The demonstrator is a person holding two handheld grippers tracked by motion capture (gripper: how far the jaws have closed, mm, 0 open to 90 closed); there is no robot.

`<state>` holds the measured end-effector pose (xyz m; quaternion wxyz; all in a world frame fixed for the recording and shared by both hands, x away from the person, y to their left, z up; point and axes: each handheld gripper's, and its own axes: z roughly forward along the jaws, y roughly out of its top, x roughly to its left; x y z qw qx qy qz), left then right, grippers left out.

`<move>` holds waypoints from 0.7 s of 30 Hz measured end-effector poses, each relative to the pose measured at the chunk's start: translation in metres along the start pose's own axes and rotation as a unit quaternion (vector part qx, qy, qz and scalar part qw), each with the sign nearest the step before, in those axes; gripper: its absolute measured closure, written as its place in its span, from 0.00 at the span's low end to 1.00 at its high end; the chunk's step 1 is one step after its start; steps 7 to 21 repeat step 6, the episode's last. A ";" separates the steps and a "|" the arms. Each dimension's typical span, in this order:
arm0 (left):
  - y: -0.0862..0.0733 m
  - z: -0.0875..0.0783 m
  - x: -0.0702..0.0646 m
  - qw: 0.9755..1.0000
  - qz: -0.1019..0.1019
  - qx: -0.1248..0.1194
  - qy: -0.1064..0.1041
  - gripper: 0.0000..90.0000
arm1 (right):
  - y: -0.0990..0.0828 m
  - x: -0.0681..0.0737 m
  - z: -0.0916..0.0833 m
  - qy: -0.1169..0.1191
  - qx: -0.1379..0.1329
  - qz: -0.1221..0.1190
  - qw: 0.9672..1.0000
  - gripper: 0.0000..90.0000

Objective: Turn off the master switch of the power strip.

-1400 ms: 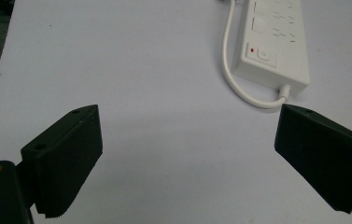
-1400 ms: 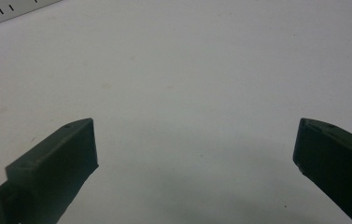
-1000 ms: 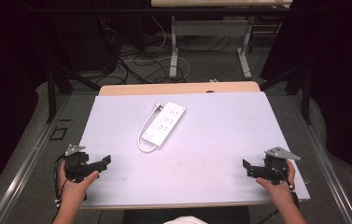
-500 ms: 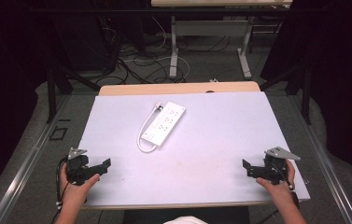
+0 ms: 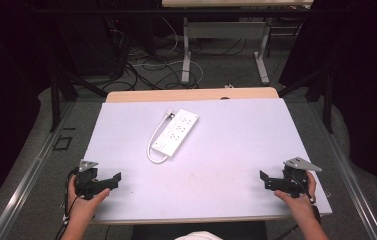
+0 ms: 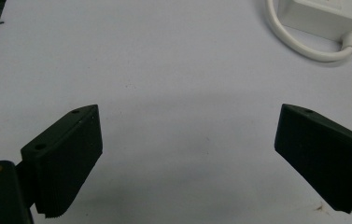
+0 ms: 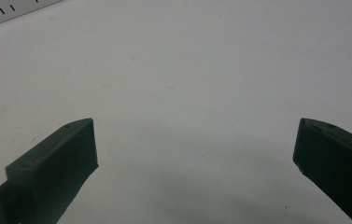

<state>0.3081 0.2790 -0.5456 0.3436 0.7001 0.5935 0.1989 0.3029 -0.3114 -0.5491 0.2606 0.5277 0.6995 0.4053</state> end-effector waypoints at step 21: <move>0.000 -0.001 0.001 1.000 0.001 0.002 -0.001 0.09 | 0.000 0.000 0.000 -0.001 0.001 0.004 1.000 0.00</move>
